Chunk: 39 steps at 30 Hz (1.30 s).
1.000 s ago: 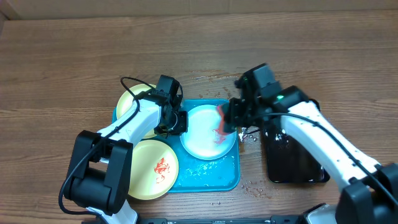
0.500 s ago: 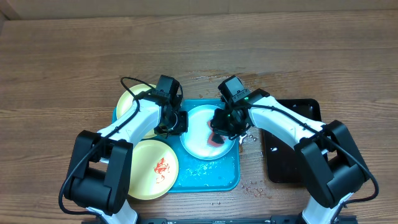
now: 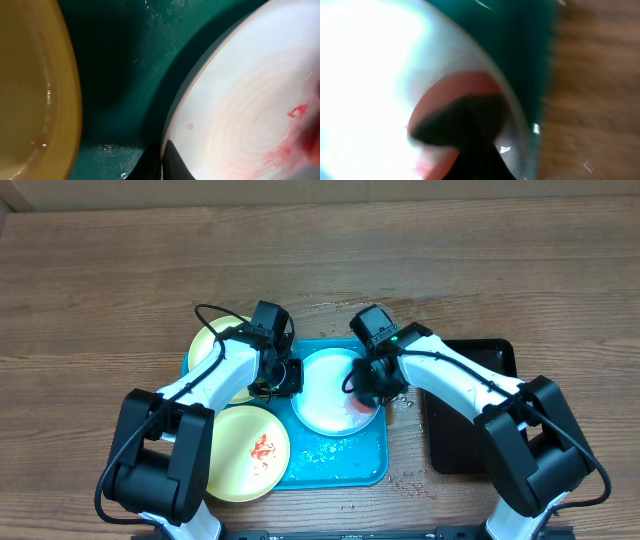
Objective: Clean dirty plates on tray and stack at the side
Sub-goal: 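Carry the sponge with the right gripper onto the white plate, then scrub the white plate with the sponge while the left gripper holds it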
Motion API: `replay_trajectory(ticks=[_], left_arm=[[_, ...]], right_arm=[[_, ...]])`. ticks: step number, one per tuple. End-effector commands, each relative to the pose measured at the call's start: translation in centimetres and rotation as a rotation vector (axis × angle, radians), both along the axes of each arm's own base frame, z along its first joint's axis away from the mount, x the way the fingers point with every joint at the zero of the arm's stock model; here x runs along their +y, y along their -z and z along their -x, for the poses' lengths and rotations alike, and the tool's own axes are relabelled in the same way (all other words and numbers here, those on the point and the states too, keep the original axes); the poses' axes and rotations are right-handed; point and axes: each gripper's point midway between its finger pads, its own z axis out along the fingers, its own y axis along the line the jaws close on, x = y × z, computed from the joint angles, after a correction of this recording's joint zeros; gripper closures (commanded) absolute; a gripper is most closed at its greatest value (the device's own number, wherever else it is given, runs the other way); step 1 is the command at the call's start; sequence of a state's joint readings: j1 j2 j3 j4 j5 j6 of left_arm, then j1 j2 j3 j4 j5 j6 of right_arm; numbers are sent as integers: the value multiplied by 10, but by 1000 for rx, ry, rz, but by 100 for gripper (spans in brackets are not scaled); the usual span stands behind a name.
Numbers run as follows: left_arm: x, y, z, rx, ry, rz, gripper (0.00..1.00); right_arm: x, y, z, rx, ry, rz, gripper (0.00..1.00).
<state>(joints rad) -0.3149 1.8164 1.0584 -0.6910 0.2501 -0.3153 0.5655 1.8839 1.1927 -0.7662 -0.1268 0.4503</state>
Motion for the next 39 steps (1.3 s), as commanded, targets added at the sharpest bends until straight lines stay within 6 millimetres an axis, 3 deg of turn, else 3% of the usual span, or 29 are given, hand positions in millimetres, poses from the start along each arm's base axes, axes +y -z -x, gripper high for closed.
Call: replay_trajectory(ticks=[1, 4, 7, 14, 16, 20, 25, 30, 31, 39], left_arm=[[-6, 4, 3, 15, 16, 1, 96], [-10, 4, 4, 15, 27, 1, 96], [-12, 4, 6, 15, 35, 1, 96], [-14, 4, 6, 12, 40, 1, 96], [-14, 4, 6, 12, 40, 2, 96], [-14, 4, 6, 13, 41, 2, 96], [-15, 4, 7, 13, 46, 1, 96], [-15, 4, 7, 15, 49, 0, 96], [-15, 4, 8, 15, 50, 0, 96], [-15, 4, 7, 14, 50, -3, 96]], right_arm=[[39, -13, 10, -3, -173, -170, 96], [62, -23, 18, 31, -204, -299, 96], [68, -24, 25, 88, -161, -336, 96], [48, 19, 52, 299, -31, -216, 96], [47, 27, 50, 303, -17, -206, 96], [53, 25, 24, 228, 19, -245, 96], [31, 24, -17, 75, 127, -103, 96], [6, 28, -34, -25, 171, 42, 96], [-9, 29, -36, -52, 184, 116, 96], [-65, 29, -8, 6, 163, 407, 96]])
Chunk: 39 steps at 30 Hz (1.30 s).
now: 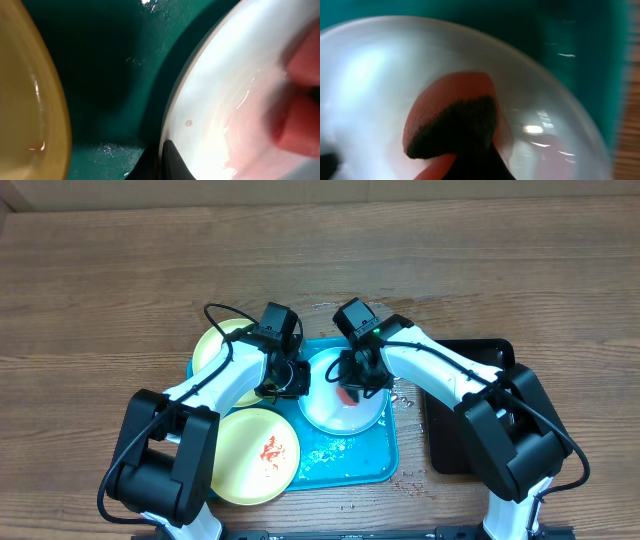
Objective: Clean dirty plates on tray and stack at the side
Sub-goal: 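Scrub the white plate with the sponge while the left gripper holds it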
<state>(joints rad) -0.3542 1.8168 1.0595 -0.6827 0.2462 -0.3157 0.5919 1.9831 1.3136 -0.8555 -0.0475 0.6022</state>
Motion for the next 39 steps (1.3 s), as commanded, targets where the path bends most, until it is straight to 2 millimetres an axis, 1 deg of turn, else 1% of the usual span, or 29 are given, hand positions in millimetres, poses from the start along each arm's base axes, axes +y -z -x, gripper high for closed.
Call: replay_trajectory(ticks=[1, 3, 5, 6, 8, 9, 12, 16, 18, 20, 23, 25, 27, 31, 32, 35, 39], left_arm=[[-3, 4, 4, 23, 12, -3, 96], [-3, 4, 4, 23, 12, -3, 96], [-3, 4, 4, 22, 12, -3, 96], [-3, 4, 4, 22, 12, -2, 96], [-3, 4, 3, 21, 12, -2, 96], [-3, 4, 3, 20, 12, -2, 96], [-3, 4, 3, 20, 12, -1, 96], [-3, 4, 3, 21, 12, -2, 96], [-3, 4, 4, 24, 12, -3, 96], [-3, 4, 4, 24, 12, -3, 96], [-3, 4, 4, 25, 12, -3, 96], [-3, 4, 5, 28, 11, -4, 96], [-2, 4, 6, 34, 11, -6, 96], [-2, 4, 6, 34, 11, -6, 96], [-2, 4, 6, 34, 11, -6, 96], [-2, 4, 6, 34, 12, -6, 96], [-2, 4, 7, 34, 12, -7, 95]], right_arm=[[-71, 20, 10, 17, 9, 331, 96], [-73, 19, 21, 57, -27, 348, 96], [-66, 20, 30, 91, -106, 325, 96], [-57, 21, 35, 112, -168, 285, 96], [-30, 21, 49, 163, -329, 157, 96], [-6, 18, 63, 197, -452, 45, 96], [28, 9, 81, 223, -572, -98, 96], [62, -4, 99, 254, -594, -230, 96], [74, -9, 104, 280, -553, -290, 96], [82, -12, 104, 288, -508, -329, 96], [90, -12, 91, 258, -415, -348, 96], [93, -11, 76, 222, -335, -350, 96], [90, -8, 56, 175, -232, -326, 96], [80, -4, 17, 63, -57, -278, 96], [77, -3, 9, 42, -24, -269, 96], [64, -2, -9, -6, 63, -235, 96], [39, 1, -31, -73, 159, -159, 96]])
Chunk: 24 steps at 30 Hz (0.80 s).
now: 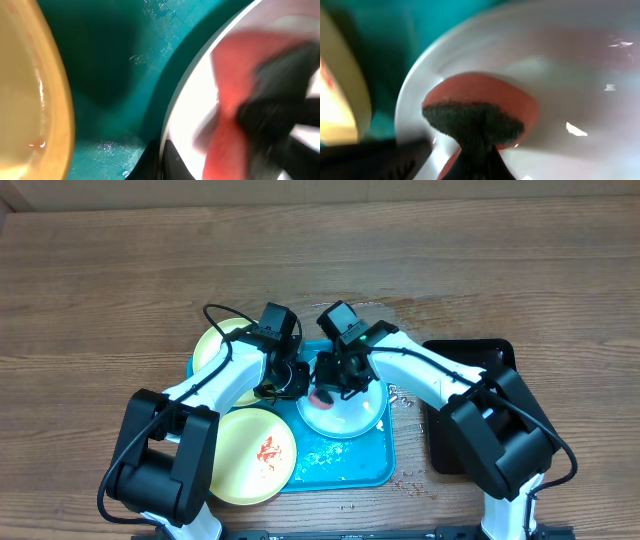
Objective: Clean dirty plates on tray and stack at the side
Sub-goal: 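Scrub the white plate with the sponge while the left gripper holds it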
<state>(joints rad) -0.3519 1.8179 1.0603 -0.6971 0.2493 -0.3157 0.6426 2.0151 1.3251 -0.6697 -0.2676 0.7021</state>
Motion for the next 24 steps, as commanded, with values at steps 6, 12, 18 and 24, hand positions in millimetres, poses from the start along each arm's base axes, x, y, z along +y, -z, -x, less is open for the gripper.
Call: replay_trajectory(ticks=[6, 12, 18, 24], left_arm=[[-3, 4, 4, 20, 13, -4, 96], [-3, 4, 3, 18, 13, -4, 96], [-4, 4, 2, 15, 12, -3, 96], [-4, 4, 2, 14, 12, -2, 96]], right_arm=[[-91, 13, -42, -63, 290, 286, 96], [-139, 17, -25, 28, 265, 419, 96], [-123, 17, 3, 84, -28, 390, 96], [-44, 4, 59, 149, -464, 43, 96]])
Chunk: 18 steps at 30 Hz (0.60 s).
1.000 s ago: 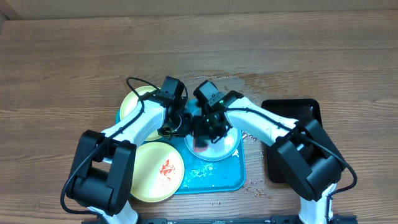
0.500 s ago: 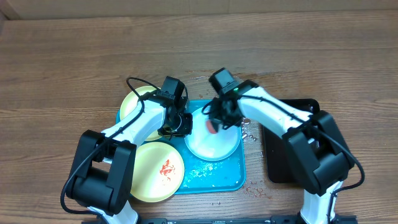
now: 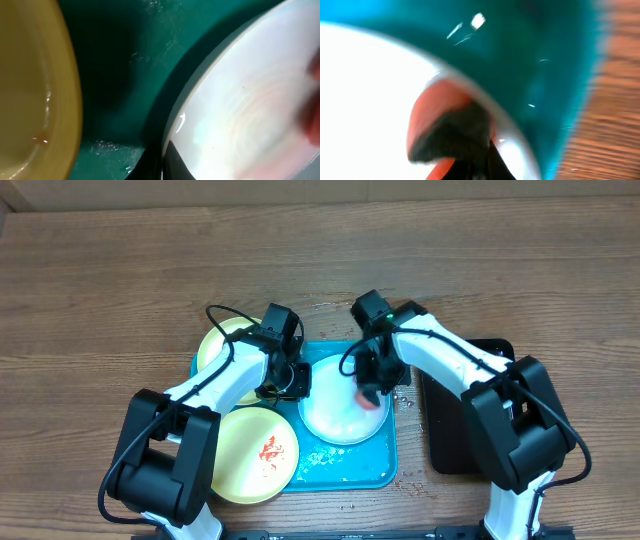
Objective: Clean dirty plates on tray and stack at the side
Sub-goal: 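Scrub the white plate with the sponge while the left gripper holds it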
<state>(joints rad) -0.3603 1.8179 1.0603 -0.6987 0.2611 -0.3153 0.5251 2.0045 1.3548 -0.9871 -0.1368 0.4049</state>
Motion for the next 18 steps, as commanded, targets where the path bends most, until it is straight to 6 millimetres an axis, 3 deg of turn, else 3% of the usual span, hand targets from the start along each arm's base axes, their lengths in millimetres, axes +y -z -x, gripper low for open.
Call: replay_trajectory(ticks=[1, 4, 7, 13, 18], left_arm=[[0, 4, 0, 8, 2, -12, 96], [0, 4, 0, 7, 2, -12, 96], [0, 4, 0, 8, 0, -12, 96], [0, 4, -1, 9, -5, -12, 96], [0, 4, -2, 2, -4, -10, 95]], right_arm=[[54, -2, 54, 135, -318, -255, 96], [74, -10, 65, 159, -357, -351, 96], [80, -9, 60, 140, -333, -359, 96], [52, 0, 37, 73, -217, -195, 96], [28, -15, 17, -36, -160, -74, 96]])
